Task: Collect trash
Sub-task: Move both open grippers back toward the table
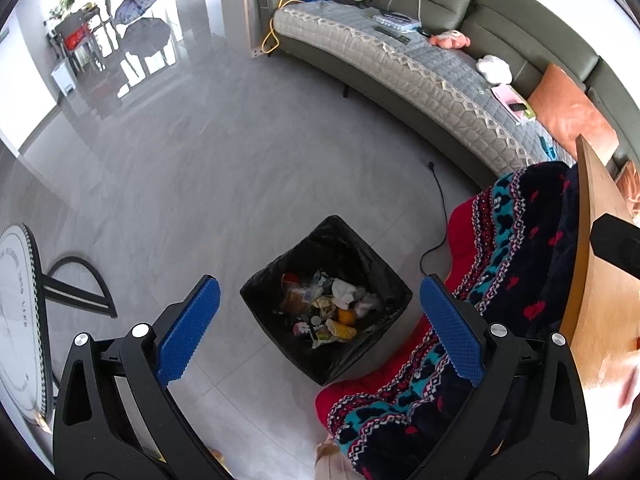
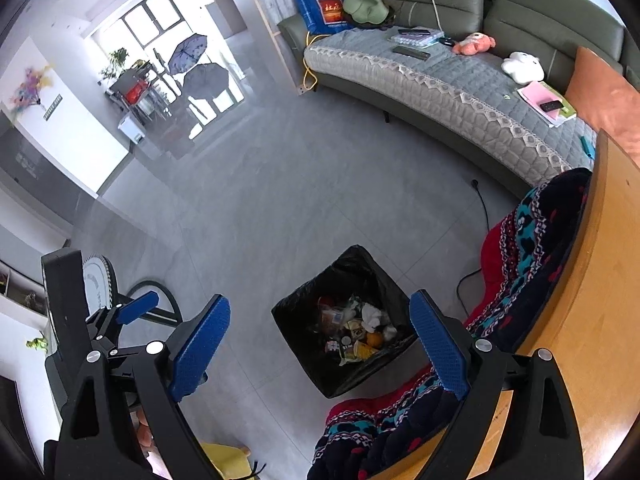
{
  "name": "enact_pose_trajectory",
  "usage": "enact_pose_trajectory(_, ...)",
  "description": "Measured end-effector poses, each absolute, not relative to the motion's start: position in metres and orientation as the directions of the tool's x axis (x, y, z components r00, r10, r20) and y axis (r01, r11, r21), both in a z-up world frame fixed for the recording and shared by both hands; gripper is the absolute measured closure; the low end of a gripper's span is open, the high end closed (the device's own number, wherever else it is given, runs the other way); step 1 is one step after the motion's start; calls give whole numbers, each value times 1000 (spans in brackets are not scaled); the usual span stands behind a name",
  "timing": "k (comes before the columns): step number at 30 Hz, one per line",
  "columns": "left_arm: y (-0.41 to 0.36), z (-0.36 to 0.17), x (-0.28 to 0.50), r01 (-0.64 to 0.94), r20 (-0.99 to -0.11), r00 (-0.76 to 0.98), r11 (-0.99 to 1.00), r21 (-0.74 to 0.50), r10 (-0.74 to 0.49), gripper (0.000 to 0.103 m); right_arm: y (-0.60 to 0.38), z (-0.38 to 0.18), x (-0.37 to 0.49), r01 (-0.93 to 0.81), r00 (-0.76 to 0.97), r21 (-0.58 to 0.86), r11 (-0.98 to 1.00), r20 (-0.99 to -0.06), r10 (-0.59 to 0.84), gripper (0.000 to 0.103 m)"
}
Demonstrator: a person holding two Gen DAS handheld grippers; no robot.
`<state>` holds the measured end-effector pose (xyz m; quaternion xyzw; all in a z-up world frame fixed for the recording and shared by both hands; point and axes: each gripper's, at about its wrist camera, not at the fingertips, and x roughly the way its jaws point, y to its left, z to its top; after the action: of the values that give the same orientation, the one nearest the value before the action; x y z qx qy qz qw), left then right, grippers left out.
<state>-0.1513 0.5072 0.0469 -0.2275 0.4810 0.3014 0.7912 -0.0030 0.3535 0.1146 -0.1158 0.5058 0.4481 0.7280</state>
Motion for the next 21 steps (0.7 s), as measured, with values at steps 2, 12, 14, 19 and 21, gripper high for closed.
enact_pose_trajectory(2,503,49,-150,-692,-898,357,719,-70,256,6,346,119,-2,-765,94,290,576,-833,545,12)
enact_pose_trajectory(12,465,72,-143,-654,-883,393,753,-72,256,6,284,136,7,-717,143,318,620,-803,578,12)
enact_pose_trajectory(14,452,78,-138,-637,-878,405,768,-71,254,6,270,138,10,-706,157,319,632,-800,579,12)
enact_pose_trajectory(19,417,89,-119,-583,-866,439,809,-74,237,6,217,149,22,-664,212,323,674,-783,585,12)
enact_pose_trajectory(21,398,94,-109,-554,-862,455,829,-77,224,6,196,153,27,-645,236,323,693,-778,582,12)
